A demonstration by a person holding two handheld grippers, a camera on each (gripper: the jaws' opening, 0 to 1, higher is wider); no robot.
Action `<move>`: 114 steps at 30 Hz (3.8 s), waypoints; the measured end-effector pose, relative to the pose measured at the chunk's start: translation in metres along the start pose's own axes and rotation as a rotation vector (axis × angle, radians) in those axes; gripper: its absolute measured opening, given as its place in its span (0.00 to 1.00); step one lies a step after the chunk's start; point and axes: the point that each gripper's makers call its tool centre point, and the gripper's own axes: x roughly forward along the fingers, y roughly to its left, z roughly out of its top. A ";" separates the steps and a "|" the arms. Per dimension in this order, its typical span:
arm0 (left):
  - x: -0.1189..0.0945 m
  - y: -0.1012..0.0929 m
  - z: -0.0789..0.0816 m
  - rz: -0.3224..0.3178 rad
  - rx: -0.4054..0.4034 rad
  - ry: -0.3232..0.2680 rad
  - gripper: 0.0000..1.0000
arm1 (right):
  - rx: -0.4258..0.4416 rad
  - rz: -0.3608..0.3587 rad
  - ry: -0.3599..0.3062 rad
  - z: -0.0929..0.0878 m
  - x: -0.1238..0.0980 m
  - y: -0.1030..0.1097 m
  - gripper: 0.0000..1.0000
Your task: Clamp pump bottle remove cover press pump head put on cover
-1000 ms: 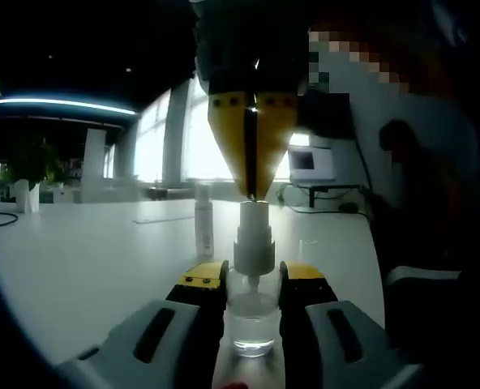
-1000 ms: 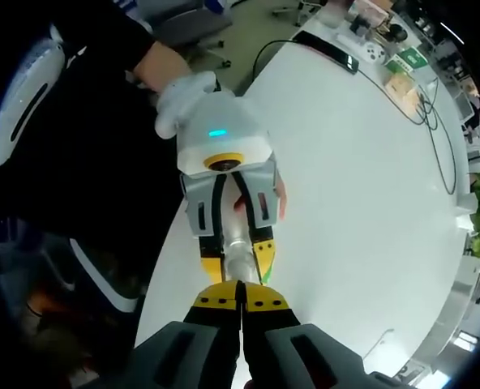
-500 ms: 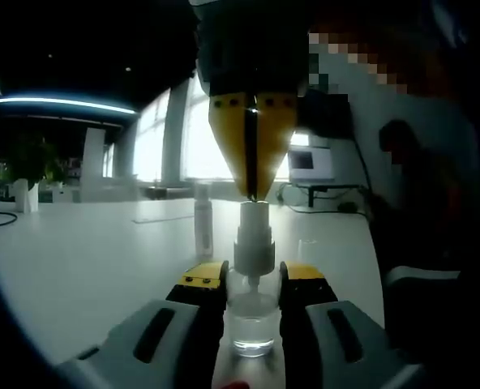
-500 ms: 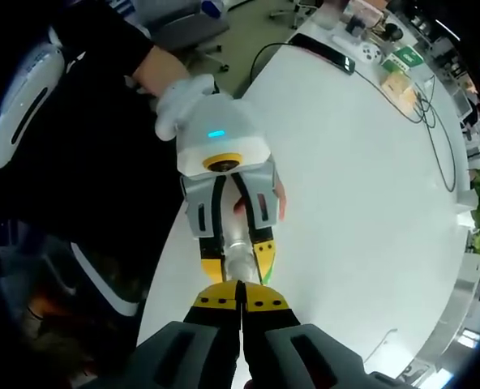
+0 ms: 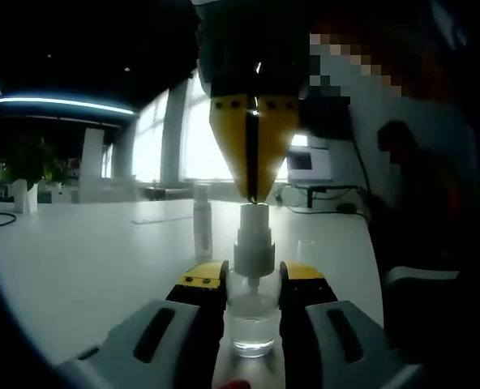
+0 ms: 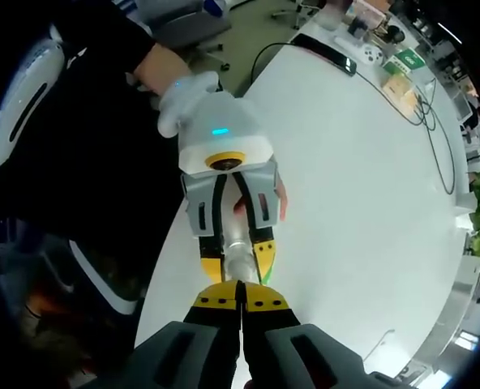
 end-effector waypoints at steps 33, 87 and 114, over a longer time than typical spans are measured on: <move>-0.001 -0.001 0.001 0.001 -0.001 -0.003 0.16 | -0.006 -0.007 0.016 0.000 0.006 0.001 0.00; -0.001 -0.001 0.001 0.002 -0.002 -0.006 0.16 | 0.016 0.004 0.003 0.000 0.000 0.000 0.00; -0.001 0.001 0.001 0.002 -0.001 -0.006 0.16 | 0.011 0.001 0.030 0.000 0.002 0.001 0.00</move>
